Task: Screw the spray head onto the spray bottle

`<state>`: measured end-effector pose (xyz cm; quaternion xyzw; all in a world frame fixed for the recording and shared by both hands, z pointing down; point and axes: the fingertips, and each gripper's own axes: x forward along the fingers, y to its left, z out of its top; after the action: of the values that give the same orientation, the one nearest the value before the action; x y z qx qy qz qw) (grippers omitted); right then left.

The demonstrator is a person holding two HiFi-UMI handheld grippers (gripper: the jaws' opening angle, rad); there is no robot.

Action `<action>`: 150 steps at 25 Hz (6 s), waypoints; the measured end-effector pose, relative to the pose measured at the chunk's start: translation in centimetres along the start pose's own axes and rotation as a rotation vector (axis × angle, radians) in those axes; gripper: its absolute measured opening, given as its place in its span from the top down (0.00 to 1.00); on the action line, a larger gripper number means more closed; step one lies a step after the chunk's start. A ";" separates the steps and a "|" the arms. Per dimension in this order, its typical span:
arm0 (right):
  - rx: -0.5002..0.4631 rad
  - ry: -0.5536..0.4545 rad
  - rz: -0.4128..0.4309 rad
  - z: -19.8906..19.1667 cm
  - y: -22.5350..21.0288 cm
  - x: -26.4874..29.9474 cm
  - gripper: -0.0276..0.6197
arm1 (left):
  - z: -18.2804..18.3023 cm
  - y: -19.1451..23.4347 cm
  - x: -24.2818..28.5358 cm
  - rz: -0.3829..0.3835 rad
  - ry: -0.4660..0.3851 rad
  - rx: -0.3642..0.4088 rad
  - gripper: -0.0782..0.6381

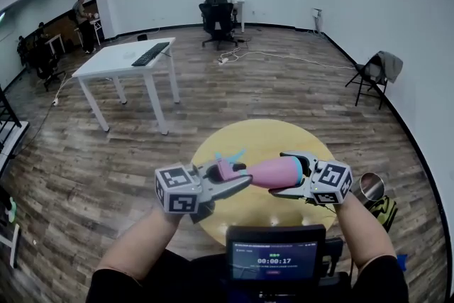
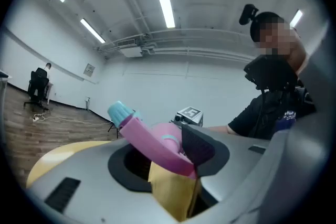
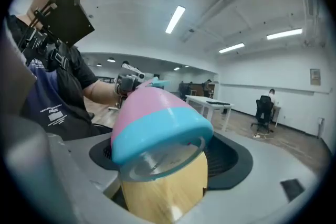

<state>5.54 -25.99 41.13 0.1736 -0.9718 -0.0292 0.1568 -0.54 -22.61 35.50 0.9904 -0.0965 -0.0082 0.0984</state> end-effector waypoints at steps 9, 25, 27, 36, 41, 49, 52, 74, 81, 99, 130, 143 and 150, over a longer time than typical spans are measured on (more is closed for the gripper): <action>-0.226 -0.056 -0.079 3.2 1.2 -0.2 0.21 | 2.1 4.0 -3.1 -0.075 -0.406 -0.616 0.67; -0.206 -0.082 0.117 3.4 3.4 -1.7 0.24 | 0.9 0.1 -1.6 -0.085 -0.219 -0.303 0.65; -0.078 -0.048 0.190 1.9 3.0 -1.2 0.24 | 0.8 -0.9 -1.2 -0.054 -0.161 -0.101 0.65; -0.517 -0.039 -0.243 3.0 0.8 -0.7 0.19 | 1.2 7.1 -7.2 0.053 -0.613 -0.706 0.67; -0.709 -0.012 -0.258 2.8 1.6 1.0 0.17 | 0.0 6.2 -5.8 0.007 -0.541 -0.687 0.67; -0.446 0.027 0.039 2.0 3.7 0.4 0.23 | -0.3 0.6 -2.0 -0.050 -0.228 -0.321 0.65; -0.266 0.064 0.151 0.3 3.6 0.5 0.23 | -0.2 -0.7 -1.2 -0.017 -0.139 -0.088 0.65; -0.349 -0.116 0.136 4.5 5.3 -0.5 0.21 | 0.9 -0.8 -2.2 -0.082 -0.273 -0.281 0.65; -0.248 -0.063 0.042 3.6 3.2 0.5 0.20 | 2.5 1.7 -3.4 -0.023 -0.347 -0.339 0.67; -0.242 -0.167 0.170 4.7 5.7 -1.3 0.21 | 1.6 -1.6 -1.7 -0.071 -0.292 -0.249 0.65; 0.027 -0.140 0.152 4.5 3.5 -0.3 0.20 | 2.8 1.2 -3.7 -0.027 -0.394 -0.395 0.67; -0.719 -0.001 -0.153 2.8 3.3 0.3 0.21 | 1.4 3.3 -3.3 -0.024 -0.467 -0.663 0.67; 0.189 -0.078 0.339 3.2 4.3 -1.4 0.23 | 2.0 -1.4 -1.4 -0.012 -0.273 -0.210 0.65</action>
<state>4.40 -21.46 38.17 0.0202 -0.9909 0.0824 0.1047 -1.74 -21.36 33.26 0.9649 -0.1018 -0.1533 0.1874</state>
